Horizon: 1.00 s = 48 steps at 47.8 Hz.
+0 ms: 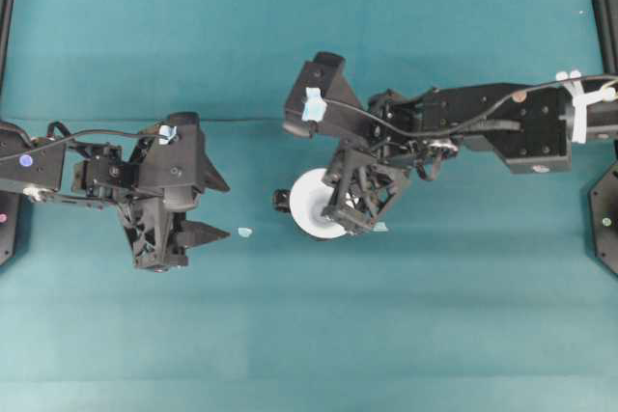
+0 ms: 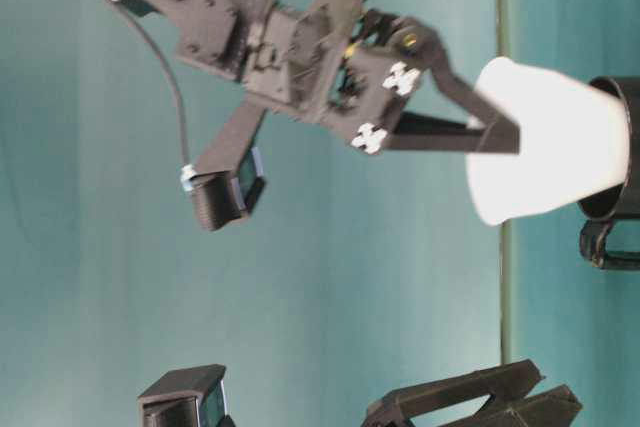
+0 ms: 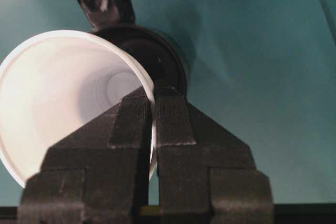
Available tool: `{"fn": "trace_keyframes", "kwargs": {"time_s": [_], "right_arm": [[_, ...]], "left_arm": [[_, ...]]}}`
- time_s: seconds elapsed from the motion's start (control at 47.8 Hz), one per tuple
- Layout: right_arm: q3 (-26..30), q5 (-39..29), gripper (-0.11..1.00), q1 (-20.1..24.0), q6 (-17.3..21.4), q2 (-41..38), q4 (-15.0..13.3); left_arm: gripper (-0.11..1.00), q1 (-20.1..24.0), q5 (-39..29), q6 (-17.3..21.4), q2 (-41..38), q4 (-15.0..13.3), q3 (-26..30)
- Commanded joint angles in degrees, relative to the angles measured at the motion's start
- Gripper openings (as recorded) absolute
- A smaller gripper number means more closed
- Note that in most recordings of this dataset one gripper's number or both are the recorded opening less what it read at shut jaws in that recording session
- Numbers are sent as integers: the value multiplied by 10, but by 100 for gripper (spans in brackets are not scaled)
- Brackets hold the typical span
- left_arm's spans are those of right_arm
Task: Put a paper cup into the cup holder on your left arm.
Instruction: 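Lift the paper cup with the right gripper and carry it left over the holder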
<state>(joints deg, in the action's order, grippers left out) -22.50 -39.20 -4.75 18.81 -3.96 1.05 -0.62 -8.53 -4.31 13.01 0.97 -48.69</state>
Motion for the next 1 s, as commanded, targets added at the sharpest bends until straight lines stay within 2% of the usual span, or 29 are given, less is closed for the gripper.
{"fn": "trace_keyframes", "kwargs": {"time_s": [0.0,0.251,0.398,0.544,0.691,0.9,0.983], "right_arm": [[-3,11,-2,-3,4,5,-2],[-11,28,2,-5,4,4,2],[-11,30,10,-4,5,1,2],[-11,36,22,-5,6,-1,2],[-11,42,43,-5,7,-1,2],[-11,51,83,-5,12,-1,1],[-11,51,90,-7,12,0,1]], "left_arm": [[79,2,4,0,-2,1,10],[79,2,5,0,-4,1,11],[79,2,5,0,-4,2,11],[79,2,5,0,-4,1,11],[79,3,5,0,-4,1,11],[79,3,5,0,-4,2,11],[79,3,5,0,-5,1,11]]}}
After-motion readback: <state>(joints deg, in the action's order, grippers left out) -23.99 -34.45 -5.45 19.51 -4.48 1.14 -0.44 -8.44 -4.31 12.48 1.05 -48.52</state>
